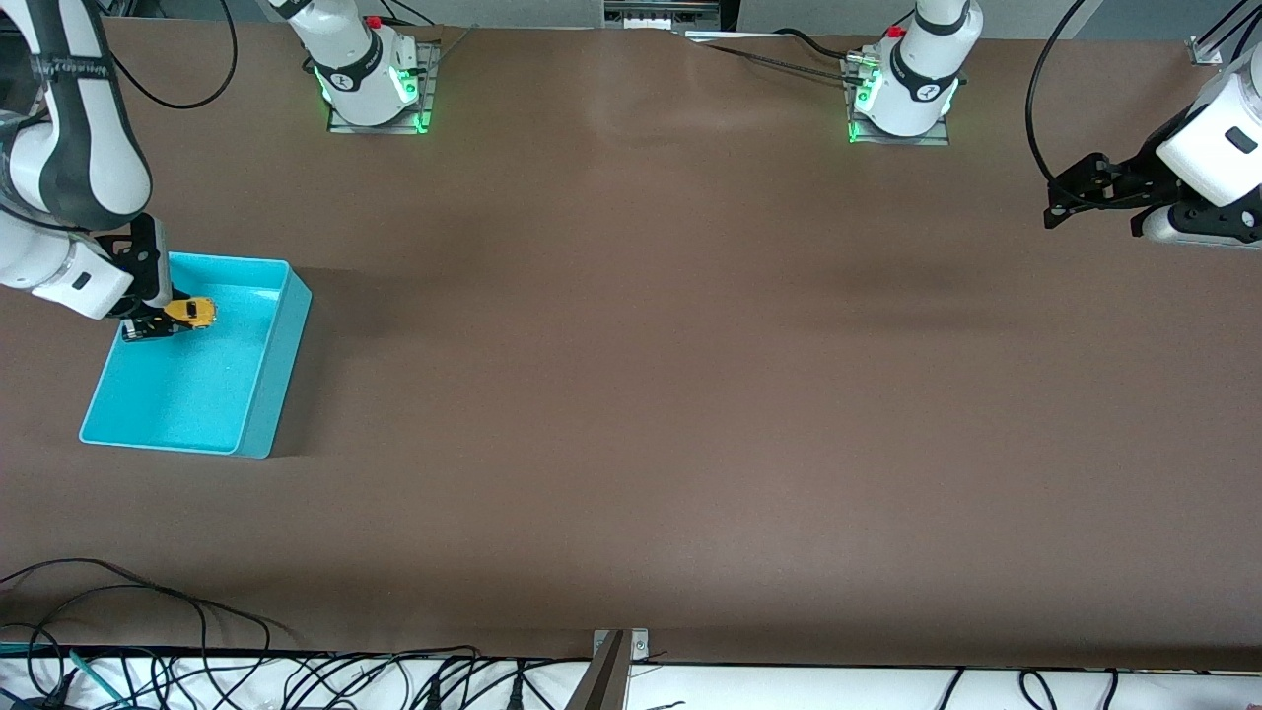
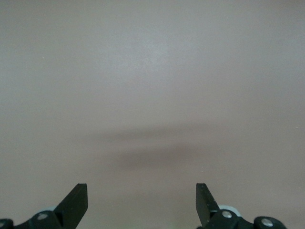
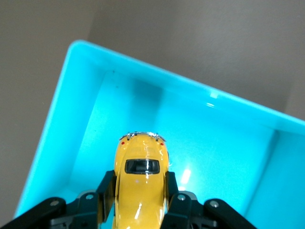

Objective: Wind up and store yellow beetle car
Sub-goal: 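Lower the car into the box and open the right gripper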

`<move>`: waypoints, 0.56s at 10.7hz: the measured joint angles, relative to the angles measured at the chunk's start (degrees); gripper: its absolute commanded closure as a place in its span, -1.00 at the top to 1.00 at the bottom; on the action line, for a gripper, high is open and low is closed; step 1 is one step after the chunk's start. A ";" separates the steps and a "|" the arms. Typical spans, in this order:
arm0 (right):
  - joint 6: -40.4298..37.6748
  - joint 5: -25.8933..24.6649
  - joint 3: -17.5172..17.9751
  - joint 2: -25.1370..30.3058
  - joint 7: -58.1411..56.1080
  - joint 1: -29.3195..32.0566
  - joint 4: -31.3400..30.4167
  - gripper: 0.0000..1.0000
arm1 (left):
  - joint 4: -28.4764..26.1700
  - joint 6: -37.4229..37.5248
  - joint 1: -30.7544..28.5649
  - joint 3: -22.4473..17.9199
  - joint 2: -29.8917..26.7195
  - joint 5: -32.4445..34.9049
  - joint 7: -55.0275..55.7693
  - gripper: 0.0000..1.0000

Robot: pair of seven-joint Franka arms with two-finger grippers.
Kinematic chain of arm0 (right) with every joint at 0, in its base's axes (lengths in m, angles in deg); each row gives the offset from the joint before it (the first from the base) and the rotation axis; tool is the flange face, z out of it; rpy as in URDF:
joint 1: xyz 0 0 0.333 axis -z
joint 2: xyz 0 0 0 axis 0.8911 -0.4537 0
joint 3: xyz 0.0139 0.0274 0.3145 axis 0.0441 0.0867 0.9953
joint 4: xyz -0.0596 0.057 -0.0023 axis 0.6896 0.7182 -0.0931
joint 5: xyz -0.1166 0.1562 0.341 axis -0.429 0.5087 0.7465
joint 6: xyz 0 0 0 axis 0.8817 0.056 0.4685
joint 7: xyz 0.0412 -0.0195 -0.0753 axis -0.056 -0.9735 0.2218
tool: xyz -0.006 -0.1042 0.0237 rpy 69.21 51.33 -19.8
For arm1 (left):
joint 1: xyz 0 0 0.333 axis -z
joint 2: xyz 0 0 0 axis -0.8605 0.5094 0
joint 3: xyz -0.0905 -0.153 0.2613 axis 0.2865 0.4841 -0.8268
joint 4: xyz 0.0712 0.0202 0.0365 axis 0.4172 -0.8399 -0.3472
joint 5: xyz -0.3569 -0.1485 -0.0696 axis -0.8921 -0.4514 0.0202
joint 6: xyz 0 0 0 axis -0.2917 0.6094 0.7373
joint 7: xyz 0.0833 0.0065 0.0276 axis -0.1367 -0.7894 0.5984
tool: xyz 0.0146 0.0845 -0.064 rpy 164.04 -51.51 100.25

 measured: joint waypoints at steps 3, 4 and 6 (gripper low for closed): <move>4.78 2.69 0.06 -6.02 -4.97 1.03 0.06 -1.00 | 0.01 0.03 0.00 0.00 0.01 0.00 0.00 1.00; 5.27 3.45 0.06 -7.41 -6.21 1.29 0.06 -1.00 | 0.02 0.03 0.00 0.00 0.01 0.00 0.00 1.00; 5.41 3.65 0.06 -8.68 -7.44 2.08 0.06 -1.00 | 0.02 0.05 0.00 0.00 0.01 0.00 0.00 1.00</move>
